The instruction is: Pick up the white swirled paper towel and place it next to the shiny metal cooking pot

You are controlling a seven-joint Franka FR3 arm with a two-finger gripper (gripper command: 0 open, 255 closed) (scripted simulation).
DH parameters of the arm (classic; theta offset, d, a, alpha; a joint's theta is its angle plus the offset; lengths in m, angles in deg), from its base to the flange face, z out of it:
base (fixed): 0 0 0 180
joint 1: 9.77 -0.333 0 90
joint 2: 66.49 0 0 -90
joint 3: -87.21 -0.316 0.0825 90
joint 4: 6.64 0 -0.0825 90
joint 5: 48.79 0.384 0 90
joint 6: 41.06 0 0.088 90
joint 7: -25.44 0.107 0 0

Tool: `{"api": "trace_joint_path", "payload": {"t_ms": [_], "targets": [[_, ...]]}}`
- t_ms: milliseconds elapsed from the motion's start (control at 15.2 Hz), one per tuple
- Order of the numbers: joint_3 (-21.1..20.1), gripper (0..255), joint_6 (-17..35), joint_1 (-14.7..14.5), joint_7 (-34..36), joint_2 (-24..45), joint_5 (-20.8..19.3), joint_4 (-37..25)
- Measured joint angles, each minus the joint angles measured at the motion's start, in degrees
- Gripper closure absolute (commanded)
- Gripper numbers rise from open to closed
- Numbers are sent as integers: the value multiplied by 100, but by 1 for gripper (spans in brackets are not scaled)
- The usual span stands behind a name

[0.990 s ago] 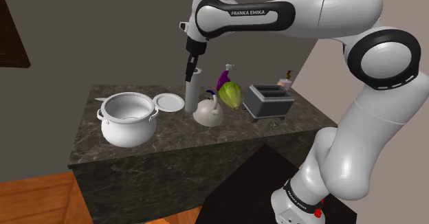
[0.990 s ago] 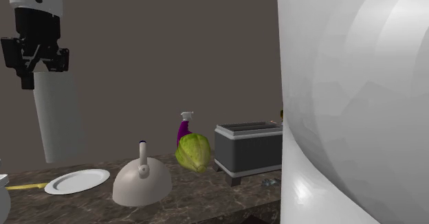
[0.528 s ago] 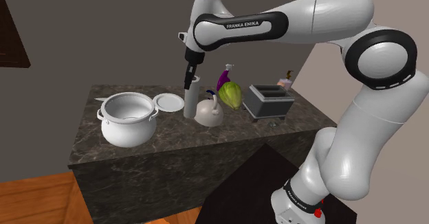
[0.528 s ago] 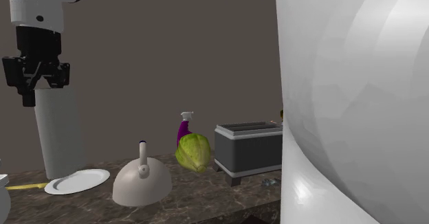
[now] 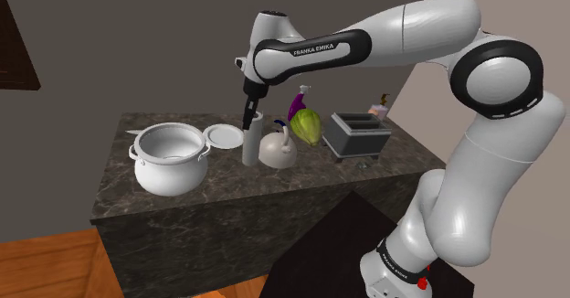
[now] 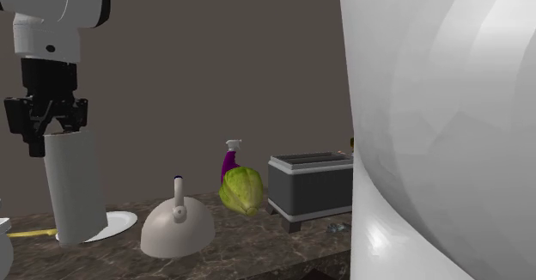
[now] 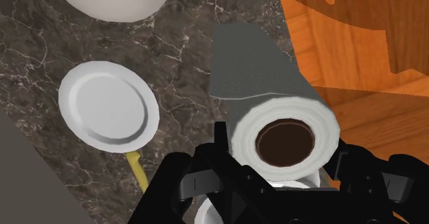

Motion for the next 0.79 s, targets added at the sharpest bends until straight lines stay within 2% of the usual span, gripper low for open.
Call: {"api": "trace_joint_path", "payload": {"t_ms": [792], "targets": [[-10,255,838,32,-74,388,99,457]]}}
